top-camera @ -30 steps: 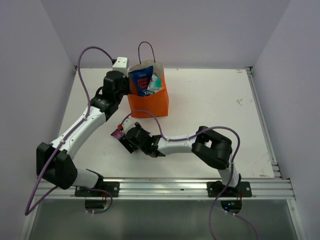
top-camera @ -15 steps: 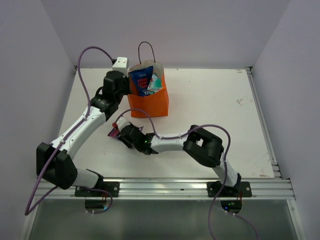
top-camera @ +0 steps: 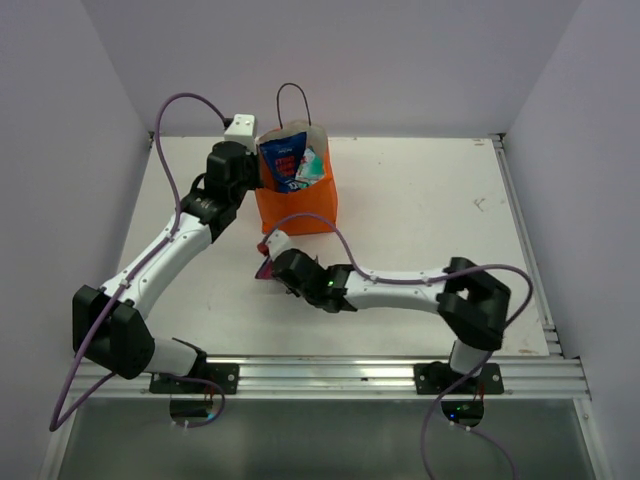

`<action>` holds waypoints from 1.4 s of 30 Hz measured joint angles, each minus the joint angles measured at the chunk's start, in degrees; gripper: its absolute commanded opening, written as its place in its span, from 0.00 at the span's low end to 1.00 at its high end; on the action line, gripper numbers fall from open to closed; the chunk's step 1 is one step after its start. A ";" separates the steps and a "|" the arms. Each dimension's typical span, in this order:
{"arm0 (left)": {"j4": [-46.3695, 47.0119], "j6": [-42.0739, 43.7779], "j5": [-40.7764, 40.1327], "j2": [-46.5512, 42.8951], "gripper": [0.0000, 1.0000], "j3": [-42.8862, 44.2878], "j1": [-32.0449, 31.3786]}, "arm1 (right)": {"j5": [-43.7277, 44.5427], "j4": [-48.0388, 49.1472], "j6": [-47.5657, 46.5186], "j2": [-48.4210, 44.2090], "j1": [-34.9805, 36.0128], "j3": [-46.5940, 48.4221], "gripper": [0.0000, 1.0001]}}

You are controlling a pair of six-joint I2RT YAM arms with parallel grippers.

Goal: Place the snacks into the paper bag

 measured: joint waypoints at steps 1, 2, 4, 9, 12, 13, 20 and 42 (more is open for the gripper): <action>0.02 0.00 0.02 0.00 0.00 0.00 0.00 | 1.20 -3.02 0.13 -4.02 0.00 -1.31 0.00; 0.00 0.00 0.00 0.00 0.00 -0.02 0.00 | 2.51 -5.88 0.11 -8.26 0.02 -1.95 0.00; 0.02 0.02 0.02 0.00 0.00 -0.02 0.00 | 5.09 -9.62 -0.42 -17.20 0.02 -1.66 0.00; 0.02 0.00 0.04 0.00 0.00 -0.02 0.00 | 13.20 -9.84 -6.51 -34.36 0.00 6.19 0.00; 0.02 0.00 0.04 0.00 0.00 -0.02 0.00 | 17.92 -1.73 -13.94 -38.34 -0.68 9.90 0.00; 0.02 0.00 0.04 0.00 0.00 -0.02 0.00 | 18.40 0.57 -15.58 -38.56 -1.55 10.58 0.00; 0.02 0.02 0.02 0.02 0.00 -0.02 0.00 | 12.28 9.46 -17.77 -22.62 -16.00 21.11 0.00; 0.02 0.39 -0.35 0.07 0.00 -0.02 0.00 | -5.92 -7.96 -10.75 7.96 -20.00 40.09 0.00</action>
